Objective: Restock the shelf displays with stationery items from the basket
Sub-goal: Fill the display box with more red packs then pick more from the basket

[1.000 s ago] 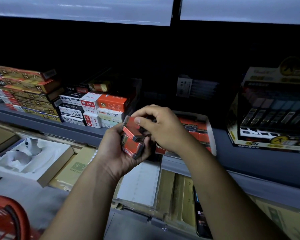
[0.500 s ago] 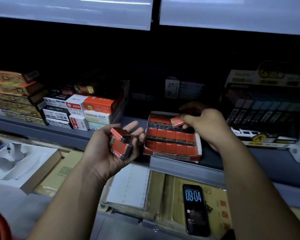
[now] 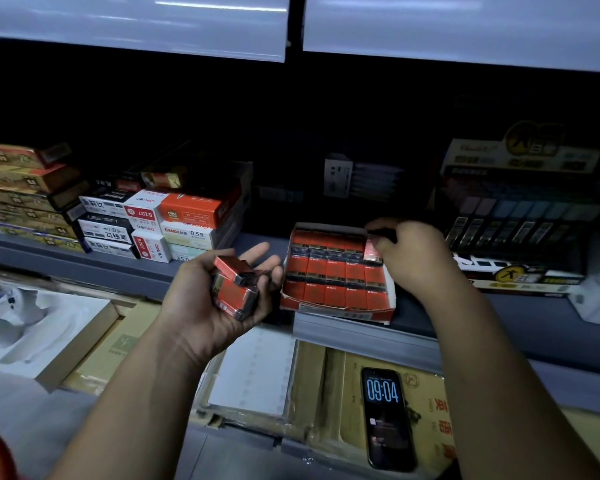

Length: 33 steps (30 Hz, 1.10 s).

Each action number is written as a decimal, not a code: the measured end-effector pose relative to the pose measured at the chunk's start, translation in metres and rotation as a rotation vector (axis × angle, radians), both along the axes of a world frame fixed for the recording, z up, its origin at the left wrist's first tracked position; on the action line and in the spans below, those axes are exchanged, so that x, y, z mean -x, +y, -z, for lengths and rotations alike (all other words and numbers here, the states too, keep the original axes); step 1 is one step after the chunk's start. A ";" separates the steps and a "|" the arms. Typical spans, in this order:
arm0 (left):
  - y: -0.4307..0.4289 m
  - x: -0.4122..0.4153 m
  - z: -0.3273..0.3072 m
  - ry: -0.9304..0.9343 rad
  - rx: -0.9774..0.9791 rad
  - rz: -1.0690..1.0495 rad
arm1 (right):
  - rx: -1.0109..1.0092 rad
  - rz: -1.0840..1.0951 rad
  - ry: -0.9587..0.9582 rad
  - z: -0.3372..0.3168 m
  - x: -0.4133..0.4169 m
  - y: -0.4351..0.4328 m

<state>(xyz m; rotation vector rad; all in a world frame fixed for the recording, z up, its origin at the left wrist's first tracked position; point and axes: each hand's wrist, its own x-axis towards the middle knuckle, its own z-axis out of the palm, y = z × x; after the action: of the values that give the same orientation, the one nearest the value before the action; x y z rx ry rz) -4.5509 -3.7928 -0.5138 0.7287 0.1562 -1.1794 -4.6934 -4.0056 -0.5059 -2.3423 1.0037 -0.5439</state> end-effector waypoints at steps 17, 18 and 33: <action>0.001 0.001 -0.002 -0.006 -0.011 -0.003 | 0.110 0.068 0.090 0.001 -0.006 0.016; 0.001 0.001 -0.002 -0.003 -0.008 -0.004 | 0.161 0.066 0.095 0.000 -0.009 0.020; 0.001 -0.003 0.003 -0.054 -0.014 -0.003 | -0.305 -0.657 -0.327 -0.015 -0.046 0.100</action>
<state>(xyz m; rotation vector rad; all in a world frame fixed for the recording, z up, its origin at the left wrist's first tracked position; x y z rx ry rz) -4.5482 -3.7917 -0.5169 0.7716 0.1210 -1.1558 -4.6476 -3.9059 -0.4905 -2.0507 0.1284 -0.4454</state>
